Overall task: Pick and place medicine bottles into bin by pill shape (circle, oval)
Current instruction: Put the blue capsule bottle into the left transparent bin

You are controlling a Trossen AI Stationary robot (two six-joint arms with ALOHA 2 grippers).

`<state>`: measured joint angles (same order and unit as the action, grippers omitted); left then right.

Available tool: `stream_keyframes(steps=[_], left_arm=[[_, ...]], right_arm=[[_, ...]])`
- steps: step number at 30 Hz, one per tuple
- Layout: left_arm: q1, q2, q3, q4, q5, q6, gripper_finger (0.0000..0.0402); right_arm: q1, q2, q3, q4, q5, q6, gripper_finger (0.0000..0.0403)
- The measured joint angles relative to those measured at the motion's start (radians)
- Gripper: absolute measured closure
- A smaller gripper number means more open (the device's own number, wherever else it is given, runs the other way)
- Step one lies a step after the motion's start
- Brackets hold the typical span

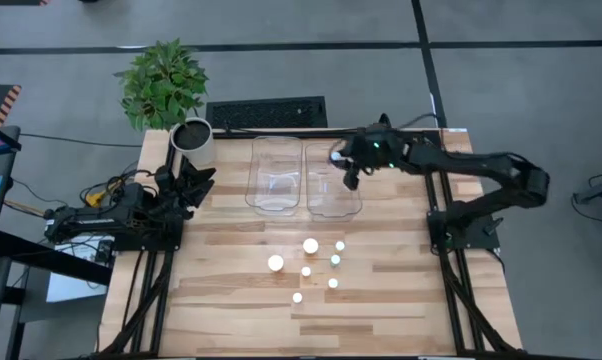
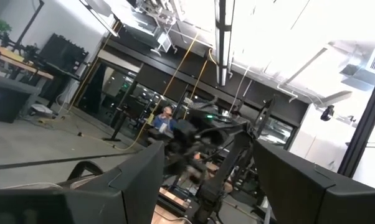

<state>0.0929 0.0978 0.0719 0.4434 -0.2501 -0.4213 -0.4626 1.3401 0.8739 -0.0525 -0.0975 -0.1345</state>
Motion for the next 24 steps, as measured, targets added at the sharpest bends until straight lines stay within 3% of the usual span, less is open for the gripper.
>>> stream_keyframes(steps=[13,24], left_arm=[[0.000,0.000,0.000,0.000,-0.001,0.025,0.0162],[0.000,0.000,0.000,0.000,-0.019,0.064,0.0162]], right_arm=[[-0.085,0.367,0.162,-0.003,-0.089,-0.051,0.0289],[-0.083,0.447,0.170,0.007,-0.088,-0.065,0.0289]])
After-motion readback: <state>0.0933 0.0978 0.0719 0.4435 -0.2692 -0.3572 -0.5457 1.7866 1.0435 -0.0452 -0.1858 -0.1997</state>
